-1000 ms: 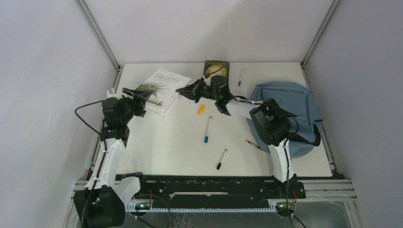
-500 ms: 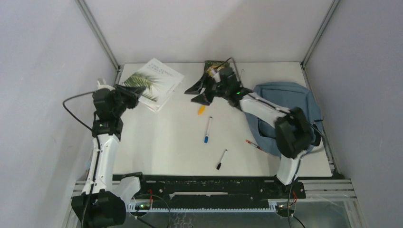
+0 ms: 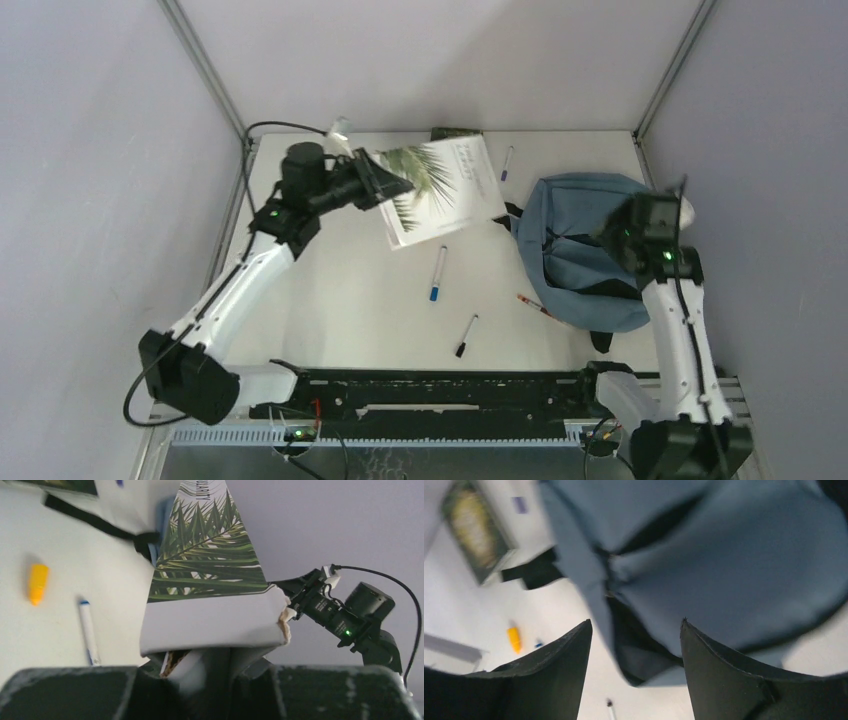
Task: Pack the student bag
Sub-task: Pick up the book from the center of the board, then adjust the student bag at the center of the board.
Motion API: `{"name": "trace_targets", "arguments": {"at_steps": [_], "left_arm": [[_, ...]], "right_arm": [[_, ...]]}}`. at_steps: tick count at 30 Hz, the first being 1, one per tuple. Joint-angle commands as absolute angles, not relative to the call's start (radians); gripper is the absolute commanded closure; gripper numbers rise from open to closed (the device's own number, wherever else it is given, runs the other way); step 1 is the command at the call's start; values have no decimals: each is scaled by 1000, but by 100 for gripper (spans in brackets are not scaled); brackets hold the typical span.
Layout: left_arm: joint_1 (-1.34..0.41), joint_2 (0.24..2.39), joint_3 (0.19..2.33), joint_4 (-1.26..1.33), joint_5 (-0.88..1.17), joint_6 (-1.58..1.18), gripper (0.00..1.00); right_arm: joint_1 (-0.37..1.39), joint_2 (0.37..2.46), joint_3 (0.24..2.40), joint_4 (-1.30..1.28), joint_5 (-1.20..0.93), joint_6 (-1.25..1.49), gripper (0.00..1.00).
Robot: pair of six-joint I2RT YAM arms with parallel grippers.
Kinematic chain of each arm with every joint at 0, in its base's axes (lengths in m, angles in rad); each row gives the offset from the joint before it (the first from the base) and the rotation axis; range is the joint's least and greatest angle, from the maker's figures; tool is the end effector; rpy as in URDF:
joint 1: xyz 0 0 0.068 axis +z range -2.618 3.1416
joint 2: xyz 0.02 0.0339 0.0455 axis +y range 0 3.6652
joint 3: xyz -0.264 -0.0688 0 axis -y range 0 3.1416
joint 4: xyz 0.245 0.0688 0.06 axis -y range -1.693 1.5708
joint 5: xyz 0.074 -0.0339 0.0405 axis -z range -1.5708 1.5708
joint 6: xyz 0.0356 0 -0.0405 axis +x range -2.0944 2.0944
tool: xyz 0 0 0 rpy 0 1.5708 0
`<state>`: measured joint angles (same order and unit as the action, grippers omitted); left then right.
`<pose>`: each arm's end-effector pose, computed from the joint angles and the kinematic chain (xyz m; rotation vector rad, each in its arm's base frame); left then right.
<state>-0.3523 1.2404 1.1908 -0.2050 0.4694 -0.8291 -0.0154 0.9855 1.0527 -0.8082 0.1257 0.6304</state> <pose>0.2613 -0.1132 0.3844 -0.1105 1.9843 -1.2295 0.1951 -0.0075 0.3361 0.7936 2.1700 0.1694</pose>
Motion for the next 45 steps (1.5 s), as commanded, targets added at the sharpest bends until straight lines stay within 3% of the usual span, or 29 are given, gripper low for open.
{"name": "trace_targets", "arguments": {"at_steps": [1,8,12,14,20,25,29,34,40,45], "left_arm": [[-449,1281,1217,-121,526,-802,91],[-488,1326,1183,-99,522,-816,91],[-483,1327,1204,-177,461,-783,91],[-467,1312,1196,-192,441,-782,91],[-352,1230,1147,-219,415,-787,91],[-255,1181,1136,-301,391,-761,91],[-219,1152,1122,-324,390,-751,91],[-217,1133,1112,-336,384,-744,90],[-217,1126,1109,-338,378,-738,88],[-216,1121,1104,-339,378,-734,87]], "right_arm": [[-211,767,957,-938,-57,718,27],[-305,737,923,-1034,-83,715,24],[-298,754,891,-1042,-81,638,28],[-259,748,858,-1028,-109,611,32],[22,752,733,-922,-30,700,23],[192,918,698,-704,0,745,30],[204,1043,702,-535,19,743,49],[169,1191,766,-433,37,709,55],[133,1359,950,-434,-77,641,52],[152,1298,1069,-558,-200,549,38]]}}
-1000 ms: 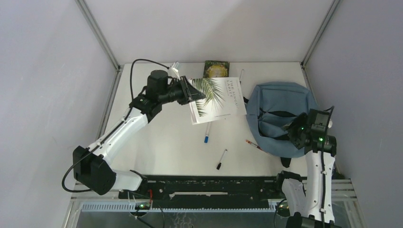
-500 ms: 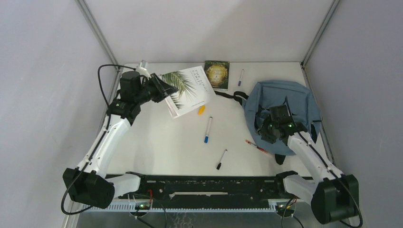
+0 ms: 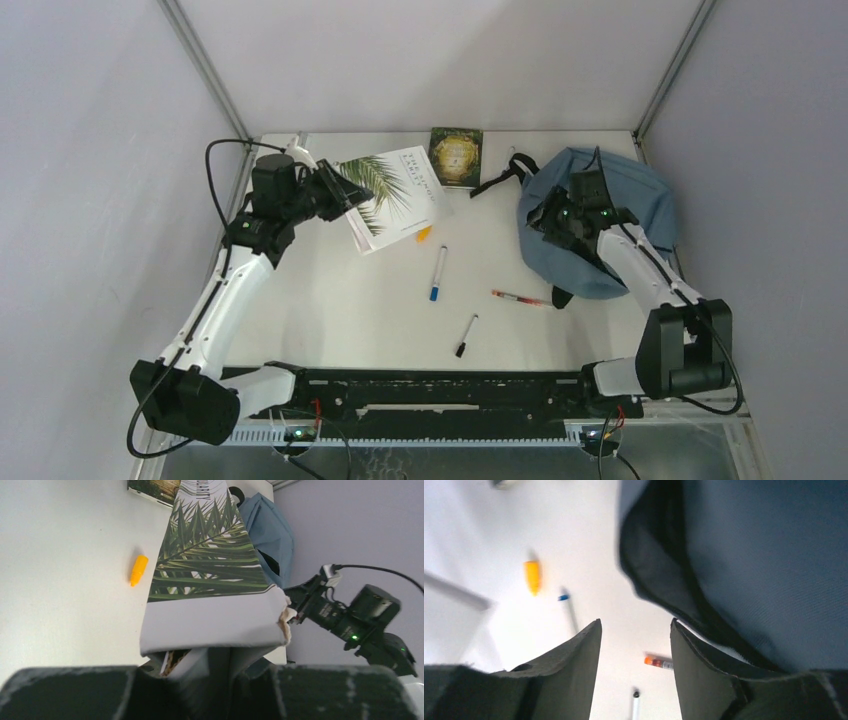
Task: Pack the student bag
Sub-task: Adjust the student bag at the center of the board, then place the book in the student bag.
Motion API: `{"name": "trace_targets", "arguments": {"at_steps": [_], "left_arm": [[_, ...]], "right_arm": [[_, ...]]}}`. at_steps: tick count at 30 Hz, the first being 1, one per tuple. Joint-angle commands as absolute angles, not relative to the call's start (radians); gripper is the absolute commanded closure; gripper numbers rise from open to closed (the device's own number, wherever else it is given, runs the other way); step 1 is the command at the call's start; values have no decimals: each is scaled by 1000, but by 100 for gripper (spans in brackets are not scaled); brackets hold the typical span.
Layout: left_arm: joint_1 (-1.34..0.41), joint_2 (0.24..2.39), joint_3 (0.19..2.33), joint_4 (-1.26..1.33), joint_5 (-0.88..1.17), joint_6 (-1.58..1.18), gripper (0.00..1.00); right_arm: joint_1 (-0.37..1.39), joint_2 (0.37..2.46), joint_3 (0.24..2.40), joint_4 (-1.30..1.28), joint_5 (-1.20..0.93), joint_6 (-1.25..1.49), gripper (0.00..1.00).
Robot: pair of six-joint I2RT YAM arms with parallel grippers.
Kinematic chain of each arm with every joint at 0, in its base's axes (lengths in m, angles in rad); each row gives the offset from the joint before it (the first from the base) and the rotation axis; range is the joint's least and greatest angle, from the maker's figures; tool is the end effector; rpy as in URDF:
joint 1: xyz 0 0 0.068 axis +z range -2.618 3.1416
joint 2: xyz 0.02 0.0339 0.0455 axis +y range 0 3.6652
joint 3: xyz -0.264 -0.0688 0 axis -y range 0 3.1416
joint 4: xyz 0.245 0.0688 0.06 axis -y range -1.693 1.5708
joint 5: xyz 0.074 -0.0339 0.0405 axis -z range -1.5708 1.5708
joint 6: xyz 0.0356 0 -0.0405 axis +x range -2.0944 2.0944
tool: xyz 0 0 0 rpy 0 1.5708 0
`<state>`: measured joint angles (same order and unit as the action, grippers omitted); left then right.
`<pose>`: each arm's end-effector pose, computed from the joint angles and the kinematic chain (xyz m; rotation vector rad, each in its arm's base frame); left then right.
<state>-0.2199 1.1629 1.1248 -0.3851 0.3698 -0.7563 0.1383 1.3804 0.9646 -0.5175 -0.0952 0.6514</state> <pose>0.2511 -0.0693 0.3624 -0.3101 2.0817 -0.9785 0.2804 0.0424 0.2407 0.6093 2.4808 0.4365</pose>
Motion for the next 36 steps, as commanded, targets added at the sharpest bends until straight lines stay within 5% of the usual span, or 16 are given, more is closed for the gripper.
{"name": "trace_targets", "arguments": {"at_steps": [1,9,19,36], "left_arm": [[-216,1120,1103,-339,380,-733,87],[-264,1153,1104,-308,414,-736,87],[-335,1175,1123,-296,413,-739,86],[-409,1227,1151,-281,437,-749,86]], "right_arm": [[158,1267,1076,-594,-199,523,36],[161,1075,1049,-785,205,297,34],[142,1070,1008,-677,134,187,35],[126,1177,969,-703,315,91,32]]}}
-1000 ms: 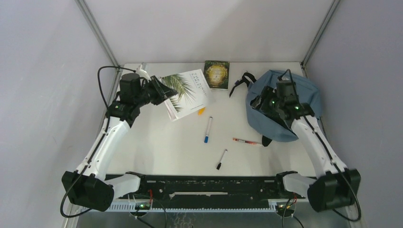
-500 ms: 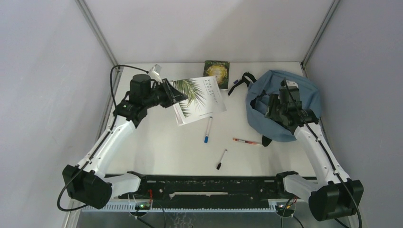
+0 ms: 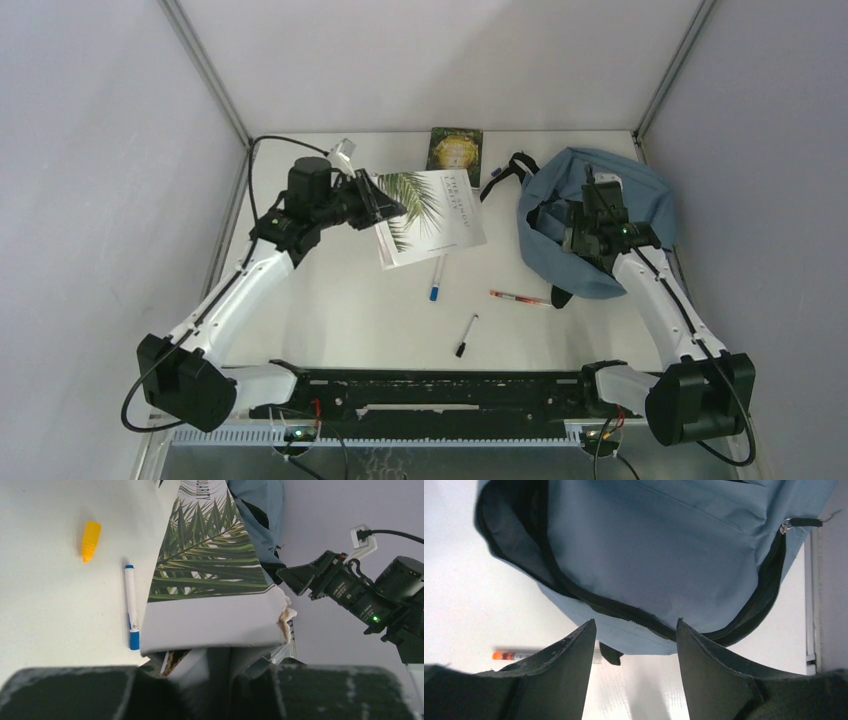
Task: Pack the student bag
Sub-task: Place the book in the student bag.
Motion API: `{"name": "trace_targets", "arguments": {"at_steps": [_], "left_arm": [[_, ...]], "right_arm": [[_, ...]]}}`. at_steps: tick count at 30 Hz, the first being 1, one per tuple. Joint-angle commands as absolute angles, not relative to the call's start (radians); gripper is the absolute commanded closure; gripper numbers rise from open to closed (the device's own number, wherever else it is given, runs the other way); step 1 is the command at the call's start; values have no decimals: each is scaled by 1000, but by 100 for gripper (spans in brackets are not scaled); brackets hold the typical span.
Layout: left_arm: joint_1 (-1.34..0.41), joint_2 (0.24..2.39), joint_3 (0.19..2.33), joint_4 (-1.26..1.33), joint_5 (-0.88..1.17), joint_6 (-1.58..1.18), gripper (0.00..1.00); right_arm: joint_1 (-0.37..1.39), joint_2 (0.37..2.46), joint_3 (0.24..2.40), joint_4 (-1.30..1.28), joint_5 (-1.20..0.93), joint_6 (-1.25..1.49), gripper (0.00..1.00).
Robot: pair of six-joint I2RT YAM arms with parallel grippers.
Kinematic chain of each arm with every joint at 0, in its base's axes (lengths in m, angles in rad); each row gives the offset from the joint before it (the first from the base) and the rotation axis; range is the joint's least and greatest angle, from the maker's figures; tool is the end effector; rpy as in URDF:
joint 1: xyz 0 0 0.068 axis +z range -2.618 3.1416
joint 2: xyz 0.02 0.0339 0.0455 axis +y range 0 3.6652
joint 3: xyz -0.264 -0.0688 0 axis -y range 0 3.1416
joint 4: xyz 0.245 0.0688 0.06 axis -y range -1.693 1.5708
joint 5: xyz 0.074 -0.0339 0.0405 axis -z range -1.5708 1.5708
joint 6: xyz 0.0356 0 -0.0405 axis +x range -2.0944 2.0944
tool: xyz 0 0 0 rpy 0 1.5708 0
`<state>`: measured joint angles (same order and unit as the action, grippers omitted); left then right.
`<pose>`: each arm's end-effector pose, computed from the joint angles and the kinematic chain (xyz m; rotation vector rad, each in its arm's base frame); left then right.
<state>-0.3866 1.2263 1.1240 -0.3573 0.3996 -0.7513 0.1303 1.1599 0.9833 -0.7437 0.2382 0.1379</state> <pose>0.2508 -0.1170 0.3493 -0.1248 2.1759 -1.0922 0.2312 0.0218 0.2851 0.1087 2.4610 -0.1809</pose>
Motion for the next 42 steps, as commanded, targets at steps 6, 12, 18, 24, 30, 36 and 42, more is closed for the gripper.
{"name": "trace_targets", "arguments": {"at_steps": [6,12,18,24,30,36,42], "left_arm": [[-442,1253,1173,-281,448,-753,86],[-479,1278,1184,-257,464,-785,86],[-556,1327,1240,-197,465,-883,86],[-607,1423,1271,-114,485,-1117,87],[-648,1467,1244,-22,480,-1255,86],[-707,1487,1274,-83,466,-1310,87],[-733,1485,1282,-203,412,-1265,87]], "right_arm": [[116,1247,936,-568,353,63,35],[114,1233,981,-563,396,56,100],[107,1053,1079,-671,434,185,100],[57,1131,1236,-788,364,317,100],[32,1204,1316,-837,328,453,100],[12,1266,1370,-832,354,546,100],[-50,1341,1415,-803,295,643,100]]}}
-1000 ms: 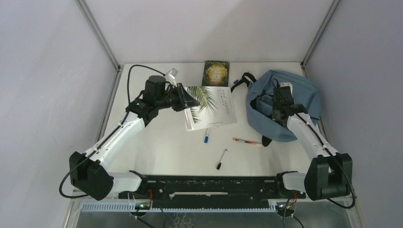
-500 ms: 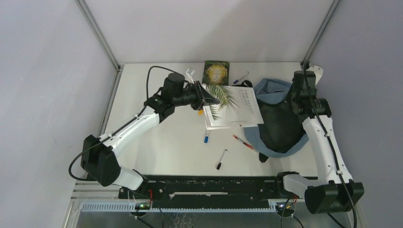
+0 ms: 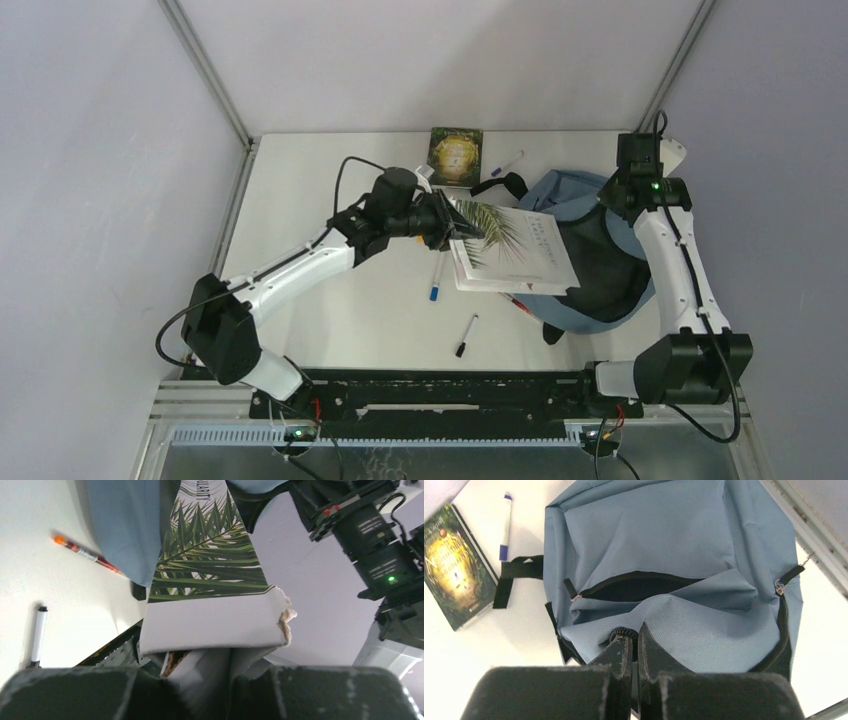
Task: Pack the student bag
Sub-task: Place the book in the student bag.
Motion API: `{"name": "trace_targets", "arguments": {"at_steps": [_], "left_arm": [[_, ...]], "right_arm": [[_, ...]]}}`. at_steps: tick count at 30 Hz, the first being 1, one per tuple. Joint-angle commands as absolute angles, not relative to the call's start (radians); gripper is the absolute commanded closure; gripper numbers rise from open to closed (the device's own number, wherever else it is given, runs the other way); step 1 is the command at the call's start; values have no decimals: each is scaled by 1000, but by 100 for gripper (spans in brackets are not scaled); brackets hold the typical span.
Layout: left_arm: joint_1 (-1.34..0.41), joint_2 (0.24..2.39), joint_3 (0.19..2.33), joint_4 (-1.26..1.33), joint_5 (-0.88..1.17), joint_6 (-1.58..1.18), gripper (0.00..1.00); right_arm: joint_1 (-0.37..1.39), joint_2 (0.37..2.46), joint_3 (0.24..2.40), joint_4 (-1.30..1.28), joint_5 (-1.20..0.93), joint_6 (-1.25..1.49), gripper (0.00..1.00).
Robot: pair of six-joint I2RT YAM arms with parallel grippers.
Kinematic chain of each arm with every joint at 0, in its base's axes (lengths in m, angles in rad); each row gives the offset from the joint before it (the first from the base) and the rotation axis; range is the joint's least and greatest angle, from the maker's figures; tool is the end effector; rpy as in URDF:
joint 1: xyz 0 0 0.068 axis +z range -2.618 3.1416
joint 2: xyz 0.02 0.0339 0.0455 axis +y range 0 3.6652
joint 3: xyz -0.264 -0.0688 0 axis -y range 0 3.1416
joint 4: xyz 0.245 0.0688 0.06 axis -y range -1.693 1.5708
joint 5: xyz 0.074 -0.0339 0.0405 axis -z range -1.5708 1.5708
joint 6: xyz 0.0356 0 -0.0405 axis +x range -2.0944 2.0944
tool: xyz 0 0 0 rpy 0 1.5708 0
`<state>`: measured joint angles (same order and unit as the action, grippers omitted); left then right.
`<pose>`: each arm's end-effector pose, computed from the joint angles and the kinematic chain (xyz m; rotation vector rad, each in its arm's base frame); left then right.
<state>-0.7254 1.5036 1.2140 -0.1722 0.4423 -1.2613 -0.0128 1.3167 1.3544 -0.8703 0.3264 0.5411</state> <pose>0.2512 -0.2431 0.3171 -0.3155 2.4209 -1.5515 0.2685 -0.0149 0.3585 0.7853 2.2161 -0.1360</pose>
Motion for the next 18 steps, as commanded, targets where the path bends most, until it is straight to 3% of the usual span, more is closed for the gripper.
{"name": "trace_targets", "arguments": {"at_steps": [1,11,18], "left_arm": [[-736,1494,1280,-203,412,-1267,87],[-839,1646,1414,-173,381,-1342,91],[-841,1717,1408,-60,165,-1451,94]], "right_arm": [[-53,1345,1426,-796,285,653,100],[-29,1396,1528,-805,283,694,100],[-25,1355,1453,-757,258,724,100]]}}
